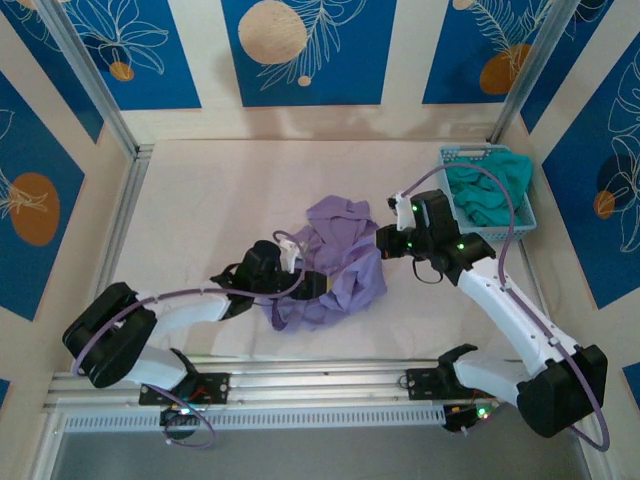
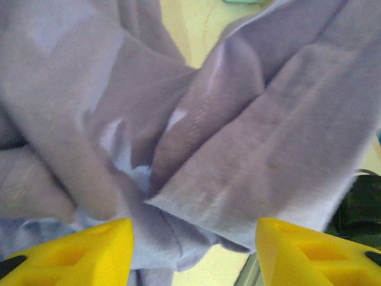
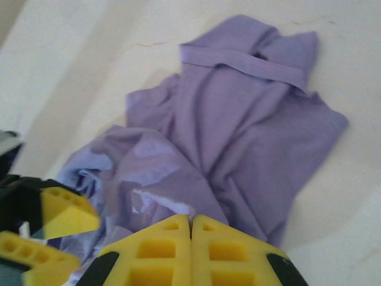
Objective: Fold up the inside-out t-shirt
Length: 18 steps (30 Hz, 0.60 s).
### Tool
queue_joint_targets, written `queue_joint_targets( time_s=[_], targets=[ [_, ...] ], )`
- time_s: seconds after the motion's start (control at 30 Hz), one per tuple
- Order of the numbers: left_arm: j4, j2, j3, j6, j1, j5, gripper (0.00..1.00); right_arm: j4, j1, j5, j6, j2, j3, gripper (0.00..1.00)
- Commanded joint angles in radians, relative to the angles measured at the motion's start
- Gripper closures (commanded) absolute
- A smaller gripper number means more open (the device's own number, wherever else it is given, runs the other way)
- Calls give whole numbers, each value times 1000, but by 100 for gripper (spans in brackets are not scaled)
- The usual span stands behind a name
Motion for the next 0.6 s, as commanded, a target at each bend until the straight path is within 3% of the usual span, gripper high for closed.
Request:
queue_joint_targets(
  time_s=[0.0, 0.23, 0.57],
  targets=[
    [40, 22, 46, -6, -21, 22, 44, -40, -27, 67, 35, 16, -11, 100],
    [-40, 65, 97, 30, -36, -24, 44, -8, -58, 34, 27, 12, -35, 100],
    [-15, 184, 171, 37, -50, 18, 41, 0, -64, 19, 17, -18, -48, 100]
  ],
)
